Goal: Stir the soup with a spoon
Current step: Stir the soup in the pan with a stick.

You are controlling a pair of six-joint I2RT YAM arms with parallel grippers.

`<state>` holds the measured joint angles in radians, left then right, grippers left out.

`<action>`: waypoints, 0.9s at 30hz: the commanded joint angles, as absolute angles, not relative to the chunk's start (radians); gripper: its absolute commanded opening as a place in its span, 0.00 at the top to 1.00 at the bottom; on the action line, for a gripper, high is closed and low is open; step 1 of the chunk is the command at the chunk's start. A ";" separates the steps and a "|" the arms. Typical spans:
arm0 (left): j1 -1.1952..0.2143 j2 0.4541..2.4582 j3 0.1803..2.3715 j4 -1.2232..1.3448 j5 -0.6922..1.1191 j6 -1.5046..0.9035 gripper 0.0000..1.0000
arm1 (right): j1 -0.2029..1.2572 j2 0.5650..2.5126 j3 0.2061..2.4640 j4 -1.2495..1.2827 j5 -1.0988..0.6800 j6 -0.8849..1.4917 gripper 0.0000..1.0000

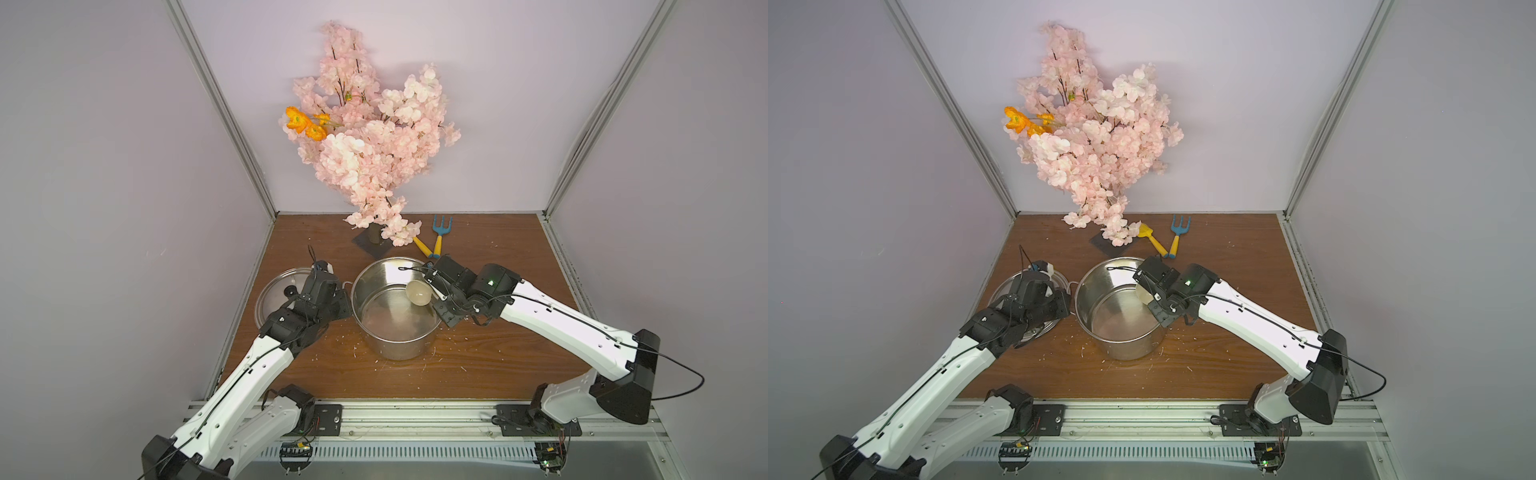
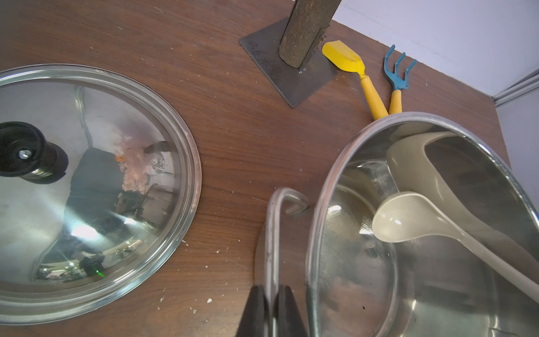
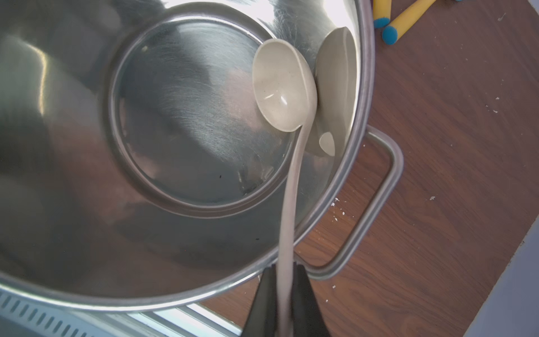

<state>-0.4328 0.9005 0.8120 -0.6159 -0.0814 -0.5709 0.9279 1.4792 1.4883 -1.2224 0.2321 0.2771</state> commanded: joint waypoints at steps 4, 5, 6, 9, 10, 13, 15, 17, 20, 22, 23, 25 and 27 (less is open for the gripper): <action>-0.431 0.924 0.818 -0.656 -0.072 -0.558 0.99 | 0.943 1.600 1.623 -1.188 0.197 0.272 1.00; -0.431 0.927 0.819 -0.655 -0.072 -0.558 0.99 | 0.955 1.620 1.646 -1.186 0.186 0.269 1.00; -0.431 0.930 0.819 -0.654 -0.073 -0.558 0.99 | 0.969 1.637 1.671 -1.186 0.170 0.266 1.00; -0.431 0.934 0.826 -0.655 -0.076 -0.557 0.99 | 1.016 1.659 1.713 -1.173 0.129 0.255 1.00; -0.431 0.934 0.830 -0.655 -0.077 -0.557 0.99 | 1.035 1.657 1.714 -1.167 0.117 0.251 1.00; -0.431 0.935 0.835 -0.655 -0.081 -0.553 0.99 | 1.075 1.630 1.687 -1.169 0.110 0.261 1.00; -0.431 0.936 0.835 -0.655 -0.080 -0.552 0.99 | 1.085 1.584 1.628 -1.170 0.125 0.283 1.00; -0.431 0.932 0.835 -0.654 -0.078 -0.554 0.99 | 1.085 1.535 1.557 -1.178 0.150 0.301 1.00; -0.431 0.927 0.832 -0.651 -0.081 -0.552 0.99 | 1.067 1.474 1.479 -1.214 0.216 0.318 1.00; -0.431 0.924 0.830 -0.652 -0.083 -0.551 0.99 | 1.037 1.436 1.449 -1.219 0.235 0.321 1.00; -0.431 0.924 0.829 -0.652 -0.083 -0.550 0.99 | 1.018 1.421 1.441 -1.218 0.244 0.322 1.00; -0.431 0.920 0.828 -0.652 -0.083 -0.549 0.99 | 0.989 1.410 1.437 -1.213 0.259 0.315 1.00; -0.431 0.915 0.825 -0.650 -0.084 -0.550 0.99 | 0.961 1.424 1.449 -1.203 0.253 0.298 1.00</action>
<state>-0.4328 0.9169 0.8249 -0.6170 -0.0822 -0.5591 0.9829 1.4311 1.4384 -1.2171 0.2153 0.2993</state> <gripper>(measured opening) 0.088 0.092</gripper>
